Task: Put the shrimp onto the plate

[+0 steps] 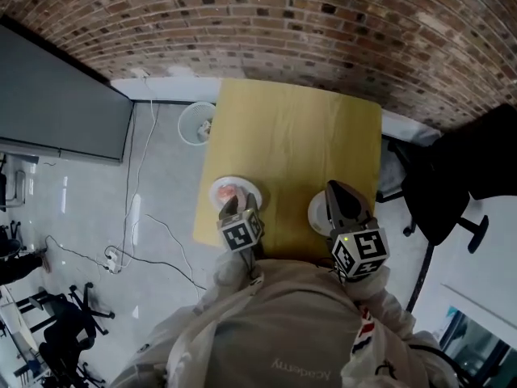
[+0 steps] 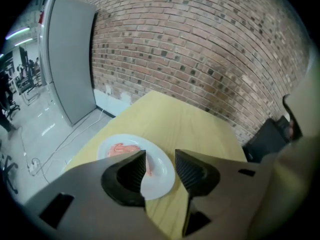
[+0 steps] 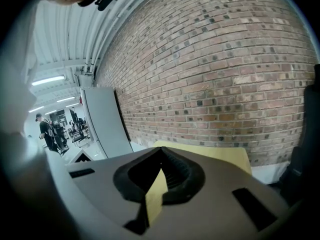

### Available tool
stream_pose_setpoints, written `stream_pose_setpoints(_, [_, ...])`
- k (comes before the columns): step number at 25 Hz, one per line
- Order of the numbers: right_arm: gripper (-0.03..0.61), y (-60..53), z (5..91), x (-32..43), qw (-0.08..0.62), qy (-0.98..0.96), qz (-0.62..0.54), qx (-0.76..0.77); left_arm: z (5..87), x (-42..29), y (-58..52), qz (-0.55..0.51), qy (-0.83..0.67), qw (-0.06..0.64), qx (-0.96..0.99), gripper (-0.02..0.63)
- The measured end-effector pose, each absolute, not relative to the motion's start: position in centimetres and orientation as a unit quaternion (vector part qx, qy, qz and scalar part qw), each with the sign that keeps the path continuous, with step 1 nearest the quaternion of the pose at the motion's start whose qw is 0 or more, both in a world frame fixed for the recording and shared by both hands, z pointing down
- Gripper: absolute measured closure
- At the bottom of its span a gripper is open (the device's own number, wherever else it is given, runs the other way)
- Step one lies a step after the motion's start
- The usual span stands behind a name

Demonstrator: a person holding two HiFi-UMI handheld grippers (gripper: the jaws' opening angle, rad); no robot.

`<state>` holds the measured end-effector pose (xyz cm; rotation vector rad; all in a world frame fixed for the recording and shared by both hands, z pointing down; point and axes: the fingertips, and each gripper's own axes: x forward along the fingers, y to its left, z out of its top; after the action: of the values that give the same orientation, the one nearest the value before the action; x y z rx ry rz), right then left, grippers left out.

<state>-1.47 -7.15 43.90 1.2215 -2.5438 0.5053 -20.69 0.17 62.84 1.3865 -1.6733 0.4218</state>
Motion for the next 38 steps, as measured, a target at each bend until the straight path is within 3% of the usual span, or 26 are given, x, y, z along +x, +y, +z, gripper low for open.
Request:
stream_pose_setpoints(8, [0.554, -7.9, 45.0, -2.8, 0.157, -0.884, 0.187, 0.398, 67.2, -20.3, 0.6, 0.149, -0.677, 0.518, 0.501, 0.442])
stream_pose_setpoints(26, [0.554, -10.5, 46.9, -3.7, 0.182, -0.879, 0.203, 0.391, 69.6, -22.7, -1.0, 0.145, -0.697, 0.545, 0.444, 0.446])
stream_pose_setpoints(38, [0.554, -10.5, 47.2, -4.3, 0.182, -0.875, 0.212, 0.395, 70.4, -24.0, 0.0, 0.19, -0.7, 0.543, 0.424, 0.529])
